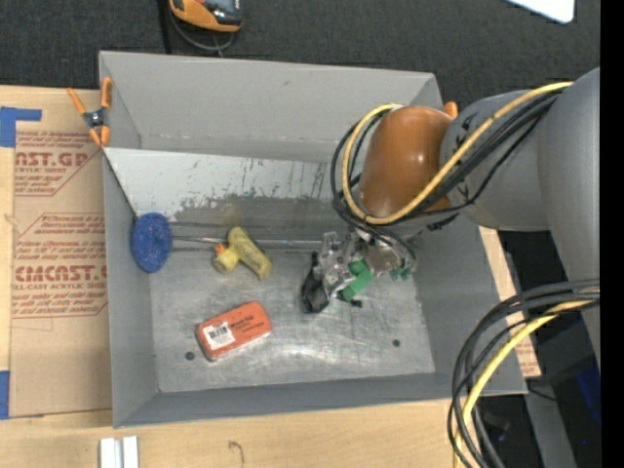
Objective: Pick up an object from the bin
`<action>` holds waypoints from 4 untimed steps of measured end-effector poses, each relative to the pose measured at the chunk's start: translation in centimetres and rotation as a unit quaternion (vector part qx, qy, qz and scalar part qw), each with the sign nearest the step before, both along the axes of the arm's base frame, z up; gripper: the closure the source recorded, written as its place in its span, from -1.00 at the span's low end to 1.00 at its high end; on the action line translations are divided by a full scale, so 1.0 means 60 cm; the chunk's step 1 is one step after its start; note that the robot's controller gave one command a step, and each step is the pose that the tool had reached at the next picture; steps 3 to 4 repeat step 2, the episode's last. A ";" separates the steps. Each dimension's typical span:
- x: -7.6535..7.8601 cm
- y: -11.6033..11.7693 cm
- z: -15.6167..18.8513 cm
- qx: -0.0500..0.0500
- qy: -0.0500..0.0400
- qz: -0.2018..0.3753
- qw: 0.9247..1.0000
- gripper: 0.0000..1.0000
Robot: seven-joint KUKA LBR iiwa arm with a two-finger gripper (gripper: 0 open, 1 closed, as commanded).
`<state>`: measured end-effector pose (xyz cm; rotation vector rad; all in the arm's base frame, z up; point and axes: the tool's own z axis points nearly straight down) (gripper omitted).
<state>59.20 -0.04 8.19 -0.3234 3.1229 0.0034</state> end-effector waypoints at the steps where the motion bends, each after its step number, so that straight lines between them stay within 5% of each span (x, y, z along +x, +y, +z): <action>1: -0.001 0.000 0.033 -0.001 0.003 0.000 1.000 1.00; 4: 0.003 0.000 0.057 -0.001 -0.001 0.000 1.000 1.00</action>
Offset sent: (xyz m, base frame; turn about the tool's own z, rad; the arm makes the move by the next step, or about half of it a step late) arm 0.0000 0.0000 0.0226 0.0000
